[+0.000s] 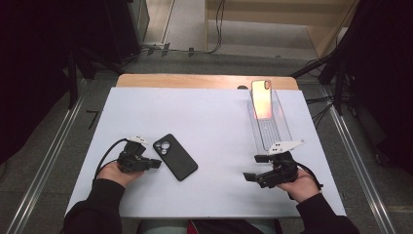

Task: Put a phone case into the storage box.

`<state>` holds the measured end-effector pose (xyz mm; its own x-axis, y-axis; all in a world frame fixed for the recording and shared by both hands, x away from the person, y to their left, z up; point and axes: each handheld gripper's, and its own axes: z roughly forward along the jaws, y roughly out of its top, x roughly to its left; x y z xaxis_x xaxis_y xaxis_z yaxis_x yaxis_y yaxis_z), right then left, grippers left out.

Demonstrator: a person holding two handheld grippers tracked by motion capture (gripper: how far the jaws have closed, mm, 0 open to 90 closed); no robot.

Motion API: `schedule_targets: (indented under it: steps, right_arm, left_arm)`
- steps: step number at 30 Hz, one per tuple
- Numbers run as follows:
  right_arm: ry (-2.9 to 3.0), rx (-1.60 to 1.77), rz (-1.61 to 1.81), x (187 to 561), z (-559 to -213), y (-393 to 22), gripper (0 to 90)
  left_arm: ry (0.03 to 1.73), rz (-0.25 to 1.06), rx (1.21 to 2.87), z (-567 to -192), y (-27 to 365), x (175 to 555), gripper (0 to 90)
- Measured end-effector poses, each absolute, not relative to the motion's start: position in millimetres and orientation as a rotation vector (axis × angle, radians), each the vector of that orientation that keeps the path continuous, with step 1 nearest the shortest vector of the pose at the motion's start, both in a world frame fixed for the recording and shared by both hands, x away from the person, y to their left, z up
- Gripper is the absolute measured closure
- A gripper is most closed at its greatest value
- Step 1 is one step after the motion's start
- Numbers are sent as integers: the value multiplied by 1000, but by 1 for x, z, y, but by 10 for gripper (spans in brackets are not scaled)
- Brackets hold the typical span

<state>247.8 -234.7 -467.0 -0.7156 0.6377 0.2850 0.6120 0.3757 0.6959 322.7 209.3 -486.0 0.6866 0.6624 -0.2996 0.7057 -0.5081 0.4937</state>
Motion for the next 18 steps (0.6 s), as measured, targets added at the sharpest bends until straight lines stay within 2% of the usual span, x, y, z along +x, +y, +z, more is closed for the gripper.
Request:
schedule_targets:
  steps: [18]
  right_arm:
    - [2584, 1187, 1278, 248, -470, -238, 134]
  left_arm:
    - [942, -33, 2321, -489, 175, 340, 899]
